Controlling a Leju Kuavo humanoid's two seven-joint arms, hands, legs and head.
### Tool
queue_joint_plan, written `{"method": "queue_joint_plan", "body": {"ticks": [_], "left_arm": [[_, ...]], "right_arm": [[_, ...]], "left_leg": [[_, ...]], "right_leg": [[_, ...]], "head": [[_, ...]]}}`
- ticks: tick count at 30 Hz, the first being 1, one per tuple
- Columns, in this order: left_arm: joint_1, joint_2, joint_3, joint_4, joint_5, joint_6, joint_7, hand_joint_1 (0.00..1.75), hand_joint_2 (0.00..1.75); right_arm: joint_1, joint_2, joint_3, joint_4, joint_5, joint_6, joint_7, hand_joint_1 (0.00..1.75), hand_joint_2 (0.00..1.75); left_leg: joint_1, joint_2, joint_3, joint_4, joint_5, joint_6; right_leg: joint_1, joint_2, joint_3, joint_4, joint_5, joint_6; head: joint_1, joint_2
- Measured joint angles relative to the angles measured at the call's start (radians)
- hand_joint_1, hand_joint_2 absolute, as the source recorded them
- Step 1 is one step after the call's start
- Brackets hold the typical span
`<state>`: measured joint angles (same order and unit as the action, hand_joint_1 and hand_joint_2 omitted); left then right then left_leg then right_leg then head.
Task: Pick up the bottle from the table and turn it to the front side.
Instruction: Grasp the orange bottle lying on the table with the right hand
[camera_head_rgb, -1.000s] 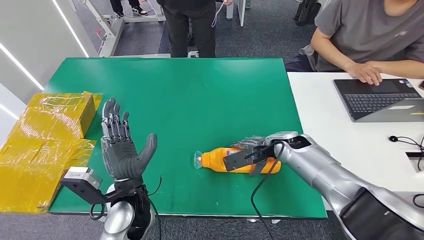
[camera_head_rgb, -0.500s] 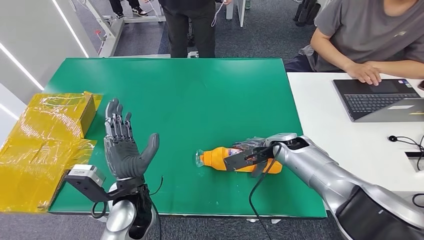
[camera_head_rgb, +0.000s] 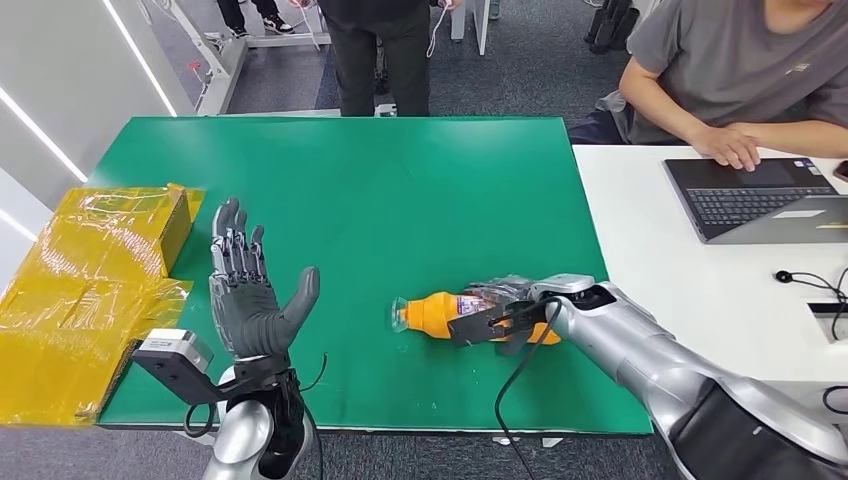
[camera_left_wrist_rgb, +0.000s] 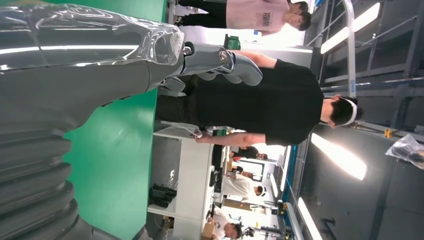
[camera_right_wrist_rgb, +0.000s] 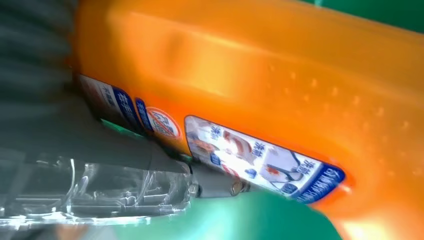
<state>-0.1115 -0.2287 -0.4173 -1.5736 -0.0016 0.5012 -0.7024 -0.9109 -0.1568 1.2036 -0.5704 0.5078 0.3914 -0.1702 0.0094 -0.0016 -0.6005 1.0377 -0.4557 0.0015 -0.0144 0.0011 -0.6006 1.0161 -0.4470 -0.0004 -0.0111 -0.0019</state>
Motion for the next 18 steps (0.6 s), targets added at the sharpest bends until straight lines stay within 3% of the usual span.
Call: {"method": "queue_joint_plan", "body": {"ticks": [2, 3, 8, 18], "left_arm": [[0.003, 0.0, 0.0, 0.0, -0.003, 0.003, 0.0, 0.0, 1.75], [0.005, 0.0, 0.0, 0.0, -0.005, 0.005, 0.0, 0.0, 1.75], [0.022, 0.001, 0.0, -0.007, -0.013, 0.024, 0.0, 0.0, 1.75], [0.042, 0.002, 0.0, -0.036, -0.025, 0.039, 0.0, 0.0, 1.75]], "right_arm": [[0.01, 0.0, 0.0, 0.0, 0.017, -0.046, 0.009, 1.66, 1.75], [0.014, 0.0, 0.0, 0.0, 0.026, -0.069, 0.013, 1.72, 1.75], [0.03, 0.0, -0.004, -0.006, 0.069, -0.168, 0.03, 1.75, 1.75], [0.059, 0.009, -0.049, -0.044, 0.097, -0.243, 0.042, 1.75, 1.75]], "left_leg": [[0.0, 0.0, 0.001, 0.0, 0.0, 0.0], [0.0, 0.0, 0.002, 0.0, 0.0, 0.0], [0.0, 0.0, 0.002, -0.001, 0.0, 0.001], [0.0, 0.0, 0.001, 0.0, 0.001, 0.001]], "right_leg": [[0.0, 0.0, 0.001, 0.0, 0.0, 0.0], [0.0, 0.0, 0.002, 0.0, 0.0, 0.0], [0.0, 0.0, 0.003, 0.0, 0.001, 0.001], [0.0, 0.0, 0.002, 0.0, 0.002, 0.002]], "head": [[0.0, 0.0], [0.0, 0.0], [0.0, 0.0], [0.0, 0.0]]}}
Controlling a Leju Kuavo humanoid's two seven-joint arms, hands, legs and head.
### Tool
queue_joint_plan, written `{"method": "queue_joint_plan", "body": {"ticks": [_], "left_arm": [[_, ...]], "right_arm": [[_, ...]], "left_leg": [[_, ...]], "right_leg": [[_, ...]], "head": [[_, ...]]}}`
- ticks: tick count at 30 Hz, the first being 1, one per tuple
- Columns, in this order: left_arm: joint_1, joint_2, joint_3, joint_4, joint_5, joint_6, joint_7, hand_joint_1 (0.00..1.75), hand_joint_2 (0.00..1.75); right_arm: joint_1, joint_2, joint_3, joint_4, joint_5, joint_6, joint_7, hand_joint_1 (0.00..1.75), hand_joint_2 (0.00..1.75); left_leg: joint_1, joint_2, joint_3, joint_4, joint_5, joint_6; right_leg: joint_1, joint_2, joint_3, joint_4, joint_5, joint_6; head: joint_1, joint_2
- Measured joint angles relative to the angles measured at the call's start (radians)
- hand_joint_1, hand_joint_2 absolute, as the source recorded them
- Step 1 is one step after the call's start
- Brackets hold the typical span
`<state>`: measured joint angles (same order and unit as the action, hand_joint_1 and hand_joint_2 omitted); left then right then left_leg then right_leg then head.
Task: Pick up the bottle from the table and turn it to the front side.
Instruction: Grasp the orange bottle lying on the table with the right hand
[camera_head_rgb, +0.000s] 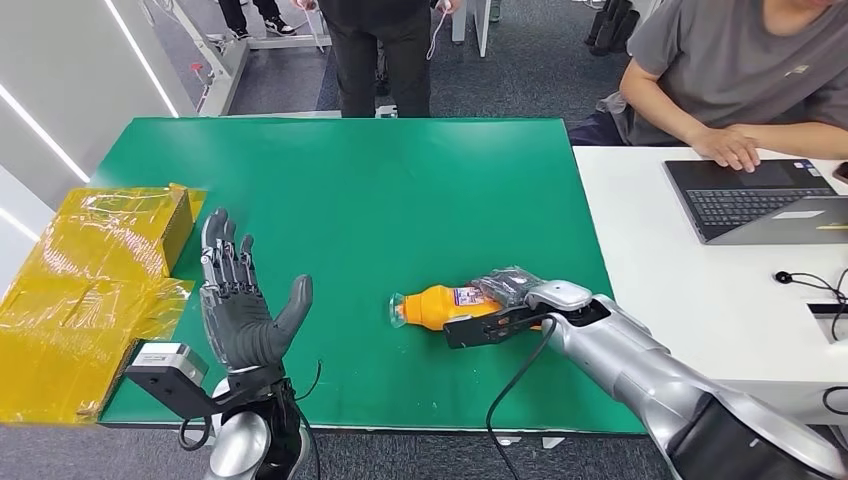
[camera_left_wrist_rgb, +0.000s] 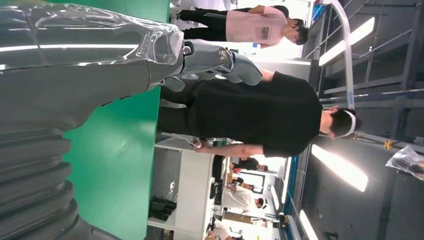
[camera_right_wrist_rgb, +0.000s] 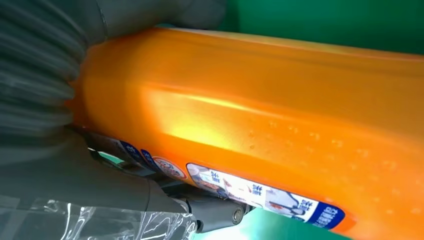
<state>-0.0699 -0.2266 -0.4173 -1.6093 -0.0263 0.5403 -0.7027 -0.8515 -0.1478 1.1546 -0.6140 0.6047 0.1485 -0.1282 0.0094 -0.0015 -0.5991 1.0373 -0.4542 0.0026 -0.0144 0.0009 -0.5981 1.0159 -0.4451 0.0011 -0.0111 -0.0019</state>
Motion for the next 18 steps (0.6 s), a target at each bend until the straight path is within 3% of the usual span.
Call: {"method": "queue_joint_plan", "body": {"ticks": [7, 18], "left_arm": [[0.001, 0.003, 0.0, -0.014, -0.006, 0.024, 0.0, 0.0, 1.75], [0.026, 0.009, -0.001, -0.048, -0.021, 0.074, 0.0, 0.0, 1.75]], "right_arm": [[0.092, 0.023, -0.125, -0.081, 0.021, -0.226, 0.065, 1.75, 1.75], [0.241, 0.149, -0.384, -0.276, -0.002, -0.549, 0.036, 1.75, 1.75]], "left_leg": [[0.0, 0.0, -0.003, 0.0, 0.0, 0.0], [0.001, -0.002, -0.006, -0.001, 0.0, 0.0]], "right_leg": [[0.0, 0.0, -0.003, 0.0, 0.0, 0.0], [0.001, -0.001, -0.006, 0.0, -0.001, -0.001]], "head": [[0.0, 0.0], [0.0, 0.0]]}}
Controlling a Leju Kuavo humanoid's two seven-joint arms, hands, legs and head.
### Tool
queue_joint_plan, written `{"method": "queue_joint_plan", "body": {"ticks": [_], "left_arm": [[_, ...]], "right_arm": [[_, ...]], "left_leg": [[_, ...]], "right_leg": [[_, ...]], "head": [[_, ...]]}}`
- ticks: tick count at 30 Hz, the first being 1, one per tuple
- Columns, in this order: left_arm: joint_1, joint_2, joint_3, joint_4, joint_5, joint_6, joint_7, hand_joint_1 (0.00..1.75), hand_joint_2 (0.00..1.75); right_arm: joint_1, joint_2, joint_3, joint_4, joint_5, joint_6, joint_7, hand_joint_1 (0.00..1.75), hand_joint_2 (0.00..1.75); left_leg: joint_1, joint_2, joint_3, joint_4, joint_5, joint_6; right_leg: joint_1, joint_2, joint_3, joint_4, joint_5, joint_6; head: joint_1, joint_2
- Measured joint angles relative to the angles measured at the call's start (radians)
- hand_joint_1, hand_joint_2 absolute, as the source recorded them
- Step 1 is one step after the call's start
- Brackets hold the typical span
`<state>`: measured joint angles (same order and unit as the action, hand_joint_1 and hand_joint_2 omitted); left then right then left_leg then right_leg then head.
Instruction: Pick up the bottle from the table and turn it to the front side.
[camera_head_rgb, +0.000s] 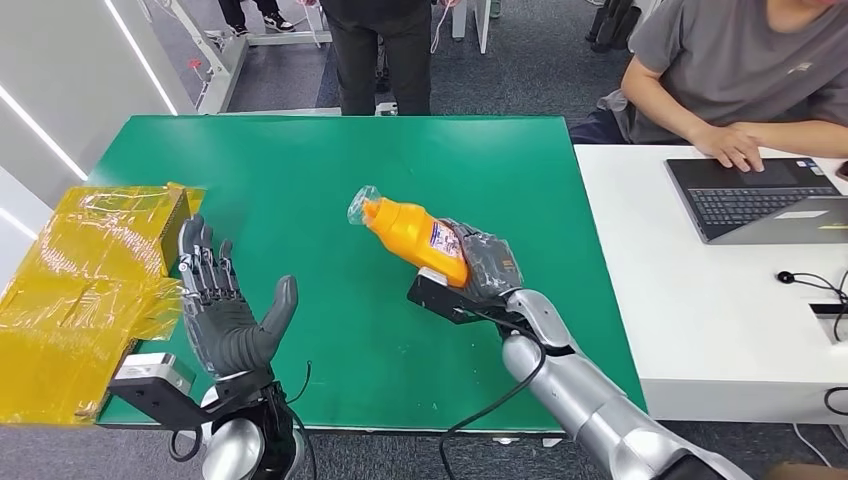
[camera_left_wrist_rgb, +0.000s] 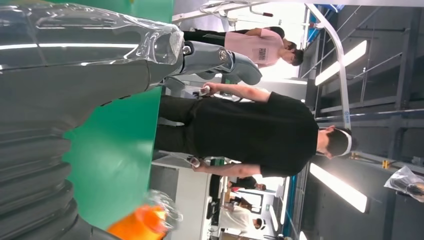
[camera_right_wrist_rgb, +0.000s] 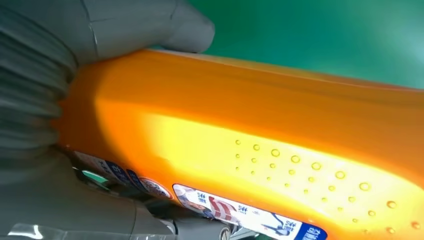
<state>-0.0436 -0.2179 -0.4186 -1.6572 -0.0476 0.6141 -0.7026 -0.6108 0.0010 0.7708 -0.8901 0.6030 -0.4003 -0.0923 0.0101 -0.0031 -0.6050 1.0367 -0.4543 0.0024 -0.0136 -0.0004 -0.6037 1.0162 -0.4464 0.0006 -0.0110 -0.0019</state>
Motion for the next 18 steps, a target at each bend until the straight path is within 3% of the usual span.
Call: {"method": "queue_joint_plan", "body": {"ticks": [6, 13, 18], "left_arm": [[0.008, -0.001, -0.002, -0.001, 0.001, -0.016, 0.0, 0.0, 1.75], [0.01, -0.004, -0.002, -0.001, 0.043, -0.075, 0.0, 0.0, 1.75], [0.023, -0.009, -0.001, 0.017, 0.121, -0.277, 0.009, 0.0, 1.75]], "right_arm": [[0.136, 0.046, -0.107, -0.143, -0.002, -0.144, -0.1, 1.75, 1.75], [0.219, 0.079, -0.185, -0.232, -0.004, -0.164, -0.16, 1.75, 1.75], [0.254, 0.1, -0.216, -0.266, 0.034, -0.13, -0.189, 1.75, 1.75]], "left_leg": [[0.0, -0.001, -0.001, 0.0, 0.0, 0.0], [0.0, -0.001, -0.001, 0.0, 0.0, 0.0], [0.0, 0.0, -0.001, 0.0, 0.0, 0.0]], "right_leg": [[0.0, -0.001, 0.0, -0.001, 0.0, 0.0], [0.0, -0.001, 0.0, -0.001, 0.0, 0.0], [0.0, 0.0, -0.001, -0.001, 0.0, 0.0]], "head": [[0.0, 0.0], [0.0, 0.0], [0.0, 0.0]]}}
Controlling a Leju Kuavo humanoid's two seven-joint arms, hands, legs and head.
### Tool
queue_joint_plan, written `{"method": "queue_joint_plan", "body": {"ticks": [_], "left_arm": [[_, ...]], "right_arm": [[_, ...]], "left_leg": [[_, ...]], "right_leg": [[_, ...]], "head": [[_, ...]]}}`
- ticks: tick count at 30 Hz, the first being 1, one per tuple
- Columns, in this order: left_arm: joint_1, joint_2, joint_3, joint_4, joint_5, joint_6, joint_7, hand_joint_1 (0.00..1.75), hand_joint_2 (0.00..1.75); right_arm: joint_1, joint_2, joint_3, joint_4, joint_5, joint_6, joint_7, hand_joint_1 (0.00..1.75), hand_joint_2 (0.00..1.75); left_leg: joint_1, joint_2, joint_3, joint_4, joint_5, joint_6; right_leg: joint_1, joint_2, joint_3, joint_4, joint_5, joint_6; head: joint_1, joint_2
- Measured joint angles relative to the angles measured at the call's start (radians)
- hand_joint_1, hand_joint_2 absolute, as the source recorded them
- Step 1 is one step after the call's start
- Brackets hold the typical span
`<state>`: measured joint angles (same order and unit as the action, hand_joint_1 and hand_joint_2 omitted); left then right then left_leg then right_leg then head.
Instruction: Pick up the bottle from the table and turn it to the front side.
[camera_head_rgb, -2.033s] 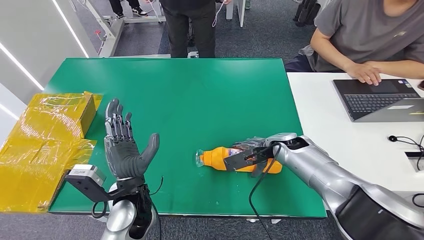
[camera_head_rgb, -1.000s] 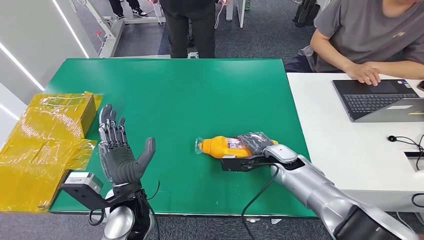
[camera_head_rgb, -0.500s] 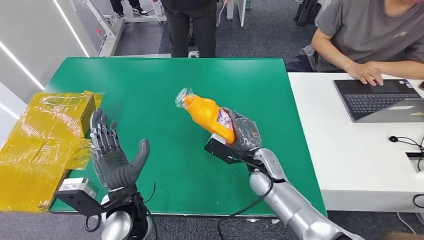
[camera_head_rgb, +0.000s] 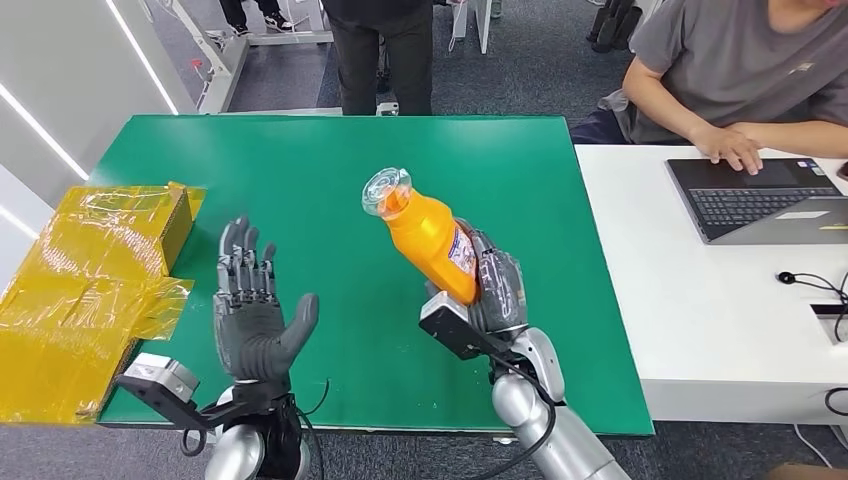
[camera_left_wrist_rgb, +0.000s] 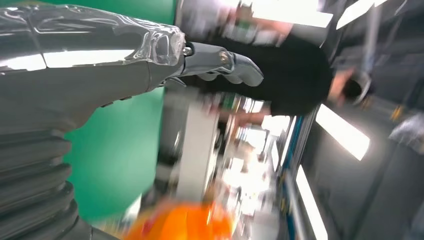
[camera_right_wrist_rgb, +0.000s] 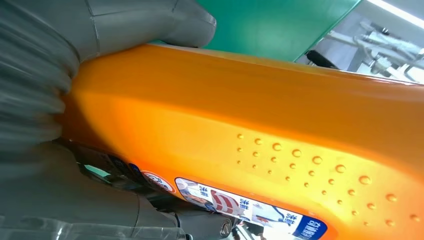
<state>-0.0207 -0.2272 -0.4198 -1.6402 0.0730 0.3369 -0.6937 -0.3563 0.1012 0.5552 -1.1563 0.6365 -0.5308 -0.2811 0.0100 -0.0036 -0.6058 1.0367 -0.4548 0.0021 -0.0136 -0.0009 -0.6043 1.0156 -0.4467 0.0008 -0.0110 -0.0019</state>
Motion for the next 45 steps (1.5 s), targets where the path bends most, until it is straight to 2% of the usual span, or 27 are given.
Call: {"method": "queue_joint_plan", "body": {"ticks": [4, 11, 23, 28, 40, 45], "left_arm": [[-0.001, -0.002, 0.002, 0.03, 0.042, -0.14, 0.021, 0.0, 1.75], [-0.026, -0.01, 0.01, 0.092, 0.057, -0.228, 0.041, 0.0, 1.75], [-0.108, -0.011, 0.01, 0.209, 0.071, -0.278, 0.04, 0.0, 1.75], [-0.135, -0.018, 0.01, 0.248, 0.072, -0.279, 0.036, 0.0, 1.75], [-0.142, -0.02, 0.01, 0.276, 0.072, -0.279, 0.036, 0.0, 1.75], [-0.146, -0.021, 0.01, 0.285, 0.073, -0.281, 0.036, 0.0, 1.75]], "right_arm": [[0.02, 0.007, -0.003, -0.023, 0.017, 0.044, -0.023, 1.75, 1.75], [0.027, 0.008, 0.004, -0.033, 0.003, 0.146, -0.07, 1.75, 1.75], [0.016, 0.002, 0.063, -0.026, 0.004, 0.259, -0.082, 1.75, 1.75], [0.009, -0.004, 0.082, -0.012, 0.007, 0.275, -0.073, 1.75, 1.75], [0.001, -0.011, 0.097, 0.0, 0.007, 0.28, -0.072, 1.75, 1.75], [-0.012, -0.014, 0.102, 0.013, 0.0, 0.338, -0.055, 1.75, 1.75]], "left_leg": [[0.0, 0.0, 0.0, 0.0, 0.0, 0.0], [0.0, 0.0, 0.0, 0.0, 0.0, 0.0], [0.0, 0.0, 0.0, 0.0, 0.0, 0.0], [0.0, 0.0, -0.001, 0.0, 0.0, 0.0], [0.0, 0.0, -0.001, 0.0, 0.0, 0.0], [0.0, 0.0, -0.001, 0.0, 0.0, 0.0]], "right_leg": [[0.0, 0.0, 0.0, 0.0, 0.0, 0.0], [0.0, 0.0, 0.0, 0.0, 0.0, 0.0], [0.0, 0.0, 0.0, 0.0, 0.0, 0.0], [0.0, 0.0, 0.0, 0.0, 0.0, 0.0], [0.0, 0.0, -0.001, 0.0, 0.0, 0.0], [0.0, 0.0, -0.001, 0.0, 0.0, 0.0]], "head": [[0.0, 0.0], [0.0, 0.0], [0.0, 0.0], [0.0, 0.0], [0.0, 0.0], [0.0, 0.0]]}}
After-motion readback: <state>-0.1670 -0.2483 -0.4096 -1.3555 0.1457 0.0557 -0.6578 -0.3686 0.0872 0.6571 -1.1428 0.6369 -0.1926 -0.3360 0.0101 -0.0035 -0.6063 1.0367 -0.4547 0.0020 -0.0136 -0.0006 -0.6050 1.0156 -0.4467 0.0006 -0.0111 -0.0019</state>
